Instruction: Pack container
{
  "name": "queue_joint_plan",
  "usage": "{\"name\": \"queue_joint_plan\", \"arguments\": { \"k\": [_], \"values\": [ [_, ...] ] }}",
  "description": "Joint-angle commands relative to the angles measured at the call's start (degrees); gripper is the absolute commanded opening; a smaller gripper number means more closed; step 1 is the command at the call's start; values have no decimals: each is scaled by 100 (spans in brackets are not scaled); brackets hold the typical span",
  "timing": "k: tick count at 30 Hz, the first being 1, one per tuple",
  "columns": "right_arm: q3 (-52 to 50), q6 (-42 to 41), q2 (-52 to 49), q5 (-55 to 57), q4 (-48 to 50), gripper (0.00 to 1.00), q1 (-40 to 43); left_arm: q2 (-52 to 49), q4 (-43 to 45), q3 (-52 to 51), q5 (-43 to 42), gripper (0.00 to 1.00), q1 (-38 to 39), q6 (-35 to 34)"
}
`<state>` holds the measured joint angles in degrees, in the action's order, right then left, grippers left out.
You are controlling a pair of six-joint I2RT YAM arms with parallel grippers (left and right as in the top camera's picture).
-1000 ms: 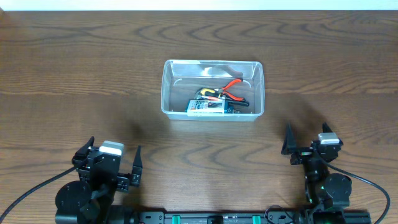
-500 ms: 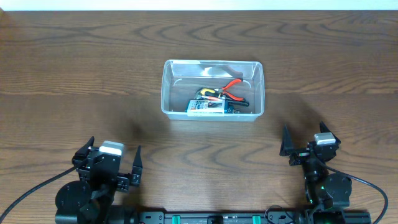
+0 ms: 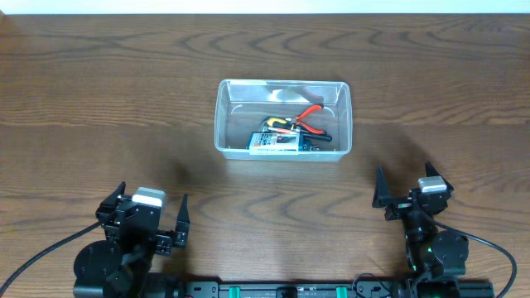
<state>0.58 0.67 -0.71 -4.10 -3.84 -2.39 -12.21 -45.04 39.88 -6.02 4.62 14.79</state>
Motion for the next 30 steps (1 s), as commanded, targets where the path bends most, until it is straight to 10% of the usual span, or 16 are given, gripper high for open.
{"name": "queue_joint_plan", "arguments": {
  "k": [1, 22, 30],
  "values": [
    [-28, 68, 44, -57, 0, 99, 11, 28, 4, 17, -57, 98, 22, -52],
    [-28, 68, 44, -57, -2, 99, 11, 1141, -573, -673, -483, 98, -42, -317],
    [-28, 68, 44, -59, 0, 99, 11, 1209, 2391, -2479, -186, 98, -37, -778]
  ]
}}
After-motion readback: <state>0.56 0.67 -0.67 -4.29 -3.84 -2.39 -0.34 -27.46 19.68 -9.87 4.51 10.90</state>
